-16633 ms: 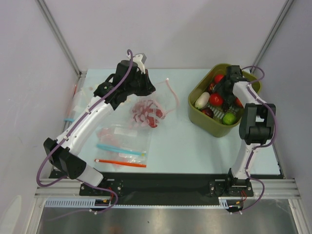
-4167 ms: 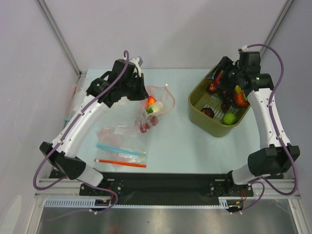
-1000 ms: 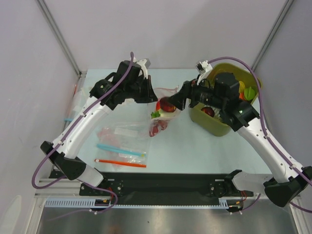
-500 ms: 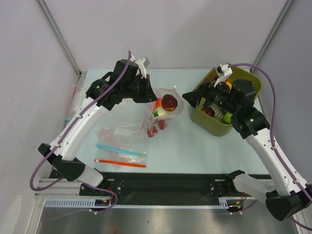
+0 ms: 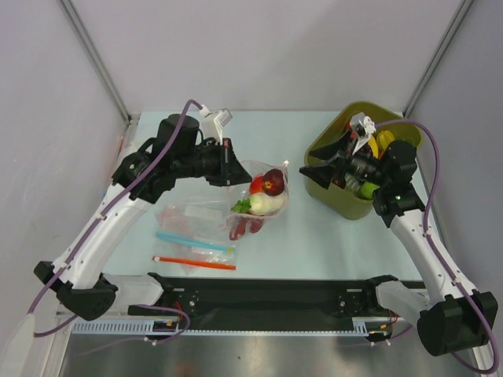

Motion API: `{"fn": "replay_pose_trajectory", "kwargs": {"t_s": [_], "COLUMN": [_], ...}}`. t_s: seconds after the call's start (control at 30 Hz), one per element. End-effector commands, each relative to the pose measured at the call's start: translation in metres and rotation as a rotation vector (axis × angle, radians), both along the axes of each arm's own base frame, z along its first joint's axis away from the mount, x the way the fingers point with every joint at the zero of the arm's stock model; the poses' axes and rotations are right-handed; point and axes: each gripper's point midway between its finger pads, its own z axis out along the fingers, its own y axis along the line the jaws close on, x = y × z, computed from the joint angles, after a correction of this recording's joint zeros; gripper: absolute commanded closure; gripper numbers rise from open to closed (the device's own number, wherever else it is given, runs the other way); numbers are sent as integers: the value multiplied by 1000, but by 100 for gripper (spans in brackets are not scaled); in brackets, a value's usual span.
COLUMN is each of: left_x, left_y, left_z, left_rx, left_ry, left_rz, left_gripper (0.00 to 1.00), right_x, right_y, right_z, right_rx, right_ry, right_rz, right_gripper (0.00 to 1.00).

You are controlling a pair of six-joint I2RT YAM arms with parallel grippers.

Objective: Place the food in the zip-top bag and seal the zipper
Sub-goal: Zip the zipper food storage bag at the center of the board.

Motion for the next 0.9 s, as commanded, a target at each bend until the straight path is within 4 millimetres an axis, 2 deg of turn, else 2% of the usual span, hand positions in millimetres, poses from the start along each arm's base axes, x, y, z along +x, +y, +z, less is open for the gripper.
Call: {"fn": "replay_pose_trajectory", "kwargs": {"t_s": [0.0,0.07,0.13,0.4,0.87], "left_x": [-24,-30,-38,-47,-62], "left_y": [-10,-7,-8,-14,-22], "left_z": [34,35,39,54,54], "left_rx": [-165,-176,-190,-231,-231], "left_ry": [-56,-69,-76,-98,-108], "left_rz": [-119,-131,-172,-246,-378], "left_gripper": [100,100,100,100,100], "right_x": [-39,-52,-57,-85,-107], "right_y": [15,19,23,44,41], "right_z": [23,23,25,22,39], "right_rx": [-47,-60,-65,-90,-71], "right_ry": [-317,-377,-406,-461,-487], "right_rz": [288,391,416,580,661], "right_gripper": [18,18,19,33,44]}}
